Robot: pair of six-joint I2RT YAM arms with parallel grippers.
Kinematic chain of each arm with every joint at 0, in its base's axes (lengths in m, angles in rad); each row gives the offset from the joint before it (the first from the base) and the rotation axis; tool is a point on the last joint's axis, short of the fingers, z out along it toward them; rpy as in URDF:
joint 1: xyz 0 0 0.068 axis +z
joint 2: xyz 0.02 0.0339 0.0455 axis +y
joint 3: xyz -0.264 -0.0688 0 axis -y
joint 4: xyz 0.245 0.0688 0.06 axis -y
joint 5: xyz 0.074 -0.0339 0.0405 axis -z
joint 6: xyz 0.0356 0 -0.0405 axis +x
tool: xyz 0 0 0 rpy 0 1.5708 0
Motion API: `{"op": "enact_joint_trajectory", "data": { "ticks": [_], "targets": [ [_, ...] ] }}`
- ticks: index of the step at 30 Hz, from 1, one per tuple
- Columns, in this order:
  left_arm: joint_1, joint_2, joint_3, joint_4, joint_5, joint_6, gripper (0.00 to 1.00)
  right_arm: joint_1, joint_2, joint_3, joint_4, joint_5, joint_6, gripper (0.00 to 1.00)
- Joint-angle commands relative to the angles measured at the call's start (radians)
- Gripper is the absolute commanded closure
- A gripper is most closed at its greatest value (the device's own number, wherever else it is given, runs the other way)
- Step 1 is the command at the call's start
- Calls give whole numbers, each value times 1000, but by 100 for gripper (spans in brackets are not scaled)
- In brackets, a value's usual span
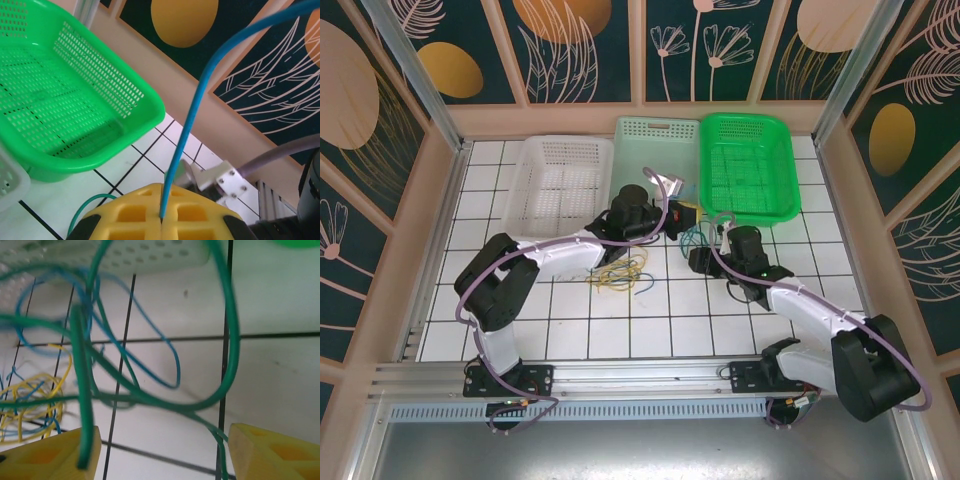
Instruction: Untangle the cables
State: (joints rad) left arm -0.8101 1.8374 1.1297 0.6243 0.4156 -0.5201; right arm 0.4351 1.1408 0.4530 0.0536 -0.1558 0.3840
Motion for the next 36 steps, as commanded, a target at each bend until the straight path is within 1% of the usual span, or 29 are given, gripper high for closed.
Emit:
{"op": "enact_joint_trajectory", "data": {
  "ticks": [1,3,5,6,7,10,12,13,15,17,18,19,24,27,29,30,31,32,33,34,35,36],
  "targets": [
    [3,-33,-29,58,42,-43,100,13,9,-17,123,40,-51,36],
    [3,-36,-36,58,41,-47,100,14,26,-19,135,6,-59,45],
    [2,-42,-34,60,31,-49,100,19,46,-26,143,-30,-59,61],
    [3,-43,-33,65,29,-51,100,20,55,-32,145,-45,-61,65],
    [3,-45,-29,72,27,-55,100,24,62,-40,151,-64,-64,68],
    [2,-50,-15,95,35,-67,100,28,81,-60,170,-127,-79,68],
    [2,-50,-3,104,46,-75,100,29,87,-70,184,-149,-86,69],
    [2,-51,2,107,53,-80,100,30,91,-74,185,-151,-89,72],
    [2,-55,7,109,61,-85,100,30,95,-78,172,-128,-92,79],
    [2,-65,0,114,60,-92,100,30,97,-83,162,-106,-93,92],
    [2,-71,-4,113,57,-93,100,30,97,-86,159,-102,-93,97],
    [3,-80,-8,115,54,-95,100,28,98,-88,155,-99,-90,100],
    [7,-118,-24,109,36,-89,100,19,125,-60,104,-69,-55,100],
    [19,-179,-33,100,25,-81,100,16,144,-33,51,-47,-25,100],
    [20,-199,-34,88,22,-73,100,21,120,-29,22,-51,-20,100],
    [22,-201,-34,81,26,-71,100,27,93,-36,19,-47,-22,89],
    [21,-201,-36,77,34,-73,100,37,54,-49,20,-45,-31,76],
    [21,-197,-37,75,41,-79,100,44,7,-62,20,-37,-37,61],
    [21,-192,-40,76,43,-83,100,47,-31,-72,14,-25,-39,49],
    [22,-185,-43,80,44,-91,100,47,-78,-82,7,-15,-41,39],
    [22,-177,-46,85,44,-100,100,47,-122,-91,-3,-9,-51,33],
    [22,-170,-49,90,45,-105,100,47,-159,-97,-12,-6,-54,29]
  ]
}}
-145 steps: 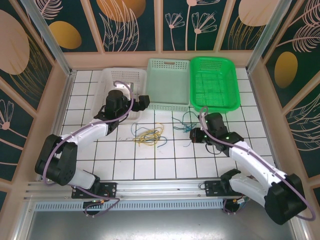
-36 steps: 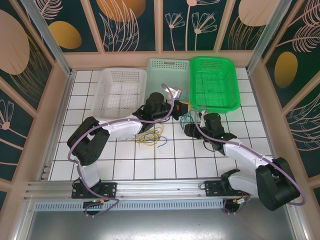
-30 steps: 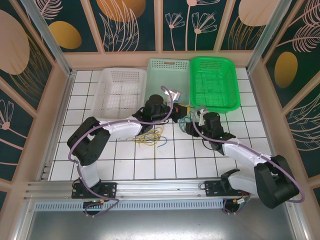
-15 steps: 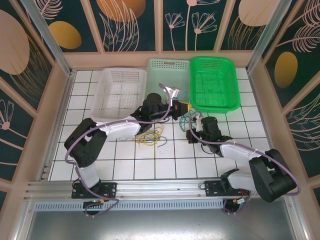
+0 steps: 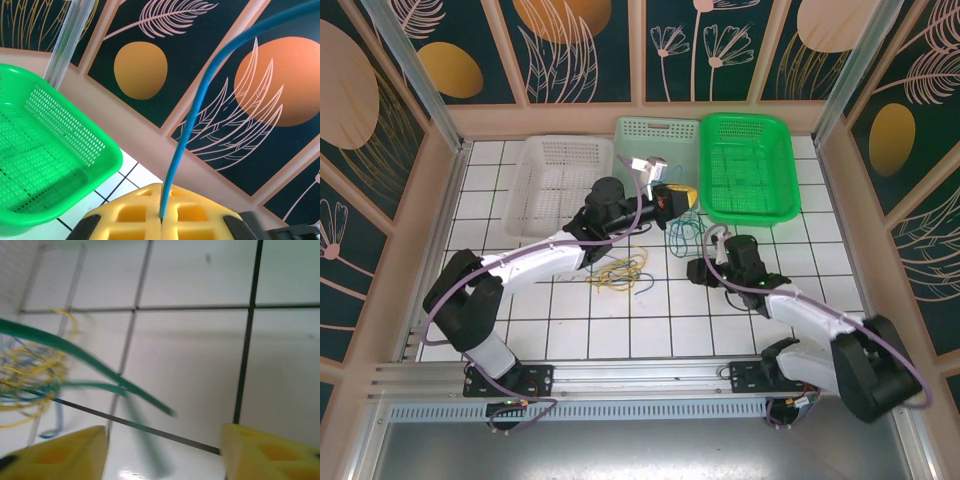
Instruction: Untangle the cables
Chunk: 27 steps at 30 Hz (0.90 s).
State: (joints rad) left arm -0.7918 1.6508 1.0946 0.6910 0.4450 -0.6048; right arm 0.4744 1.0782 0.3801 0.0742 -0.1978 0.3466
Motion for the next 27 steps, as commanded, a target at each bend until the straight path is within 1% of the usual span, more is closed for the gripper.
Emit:
{"op": "enact_joint_trajectory", "data": {
  "ticks": [1,3,6,10,13,15,17,22,27],
  "targets": [
    [3,24,-16,29,15,-29,100,8,-135,-33,-33,33,-18,25],
    [2,40,-16,34,20,-38,100,7,-192,-47,-33,13,-28,20],
    [2,56,-11,45,37,-54,100,8,-219,-49,-37,9,-32,19],
    [2,56,-2,72,78,-76,100,7,-166,-30,-4,-4,-58,19],
    [3,57,1,71,100,-73,100,4,-110,-2,0,63,-57,21],
    [2,51,-2,68,108,-69,100,-2,-75,12,15,86,-56,23],
    [3,43,-5,68,119,-66,100,-2,-44,26,27,101,-63,23],
    [3,45,2,63,154,-70,100,1,-24,54,47,86,-91,16],
    [2,56,4,78,167,-85,100,1,6,57,89,40,-84,16]
  ]
}}
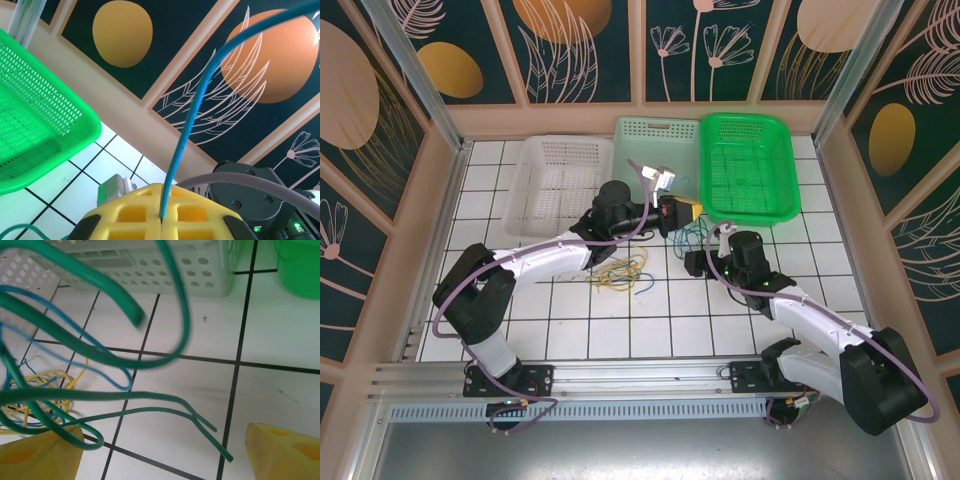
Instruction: Untangle the cables
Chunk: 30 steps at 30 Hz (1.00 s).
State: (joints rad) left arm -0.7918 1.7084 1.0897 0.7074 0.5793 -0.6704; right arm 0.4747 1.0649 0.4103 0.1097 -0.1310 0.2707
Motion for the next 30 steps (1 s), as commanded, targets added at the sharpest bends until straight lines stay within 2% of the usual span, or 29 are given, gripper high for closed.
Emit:
{"op": "enact_joint_trajectory", "data": {
  "ticks": [1,5,9,11,14,17,19,24,27,30],
  "targets": [
    [2,-1,10,69,35,-24,100,1,34,27,64,-36,-3,19],
    [3,19,16,120,52,-58,100,5,112,51,84,-56,7,37],
    [3,45,22,182,72,-107,100,13,185,84,112,-31,16,42],
    [2,54,19,204,78,-123,100,18,200,90,128,-13,24,49],
    [2,57,-2,222,78,-137,100,22,223,93,106,-7,38,65],
    [3,48,-29,211,68,-129,100,26,230,92,40,16,67,88],
    [3,39,-33,182,60,-106,100,26,220,85,-4,28,92,99],
    [2,17,-5,77,27,-33,100,28,183,57,-71,-3,149,100],
    [10,12,25,-5,-2,25,100,28,163,49,-138,24,186,100],
    [40,-53,33,-75,-59,74,100,28,155,41,-190,55,212,100]
  ]
}}
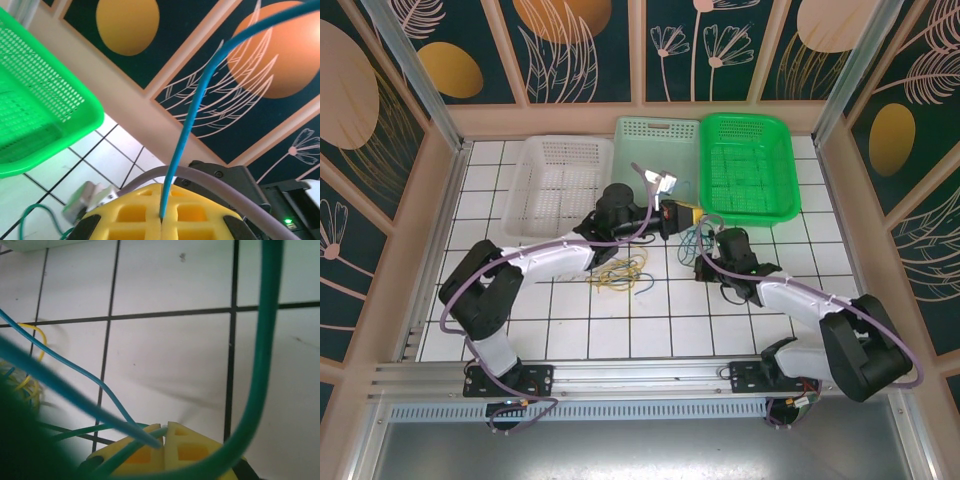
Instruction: Untangle the cables
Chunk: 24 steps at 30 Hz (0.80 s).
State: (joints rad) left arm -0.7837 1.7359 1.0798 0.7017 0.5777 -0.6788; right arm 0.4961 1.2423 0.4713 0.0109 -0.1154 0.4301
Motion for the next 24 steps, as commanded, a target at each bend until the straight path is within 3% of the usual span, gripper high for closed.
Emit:
{"op": "enact_joint_trajectory", "data": {
  "ticks": [1,6,22,24],
  "targets": [
    [49,-96,42,-78,-67,86,100,7,-24,-23,-99,47,59,100],
    [105,-189,49,-168,-131,152,100,6,-35,-37,-116,69,73,100],
    [136,-409,56,-291,-299,237,100,-31,78,-45,-168,96,95,100],
    [136,-424,47,-259,-274,219,100,-30,76,-43,-153,88,84,100]
  ]
}}
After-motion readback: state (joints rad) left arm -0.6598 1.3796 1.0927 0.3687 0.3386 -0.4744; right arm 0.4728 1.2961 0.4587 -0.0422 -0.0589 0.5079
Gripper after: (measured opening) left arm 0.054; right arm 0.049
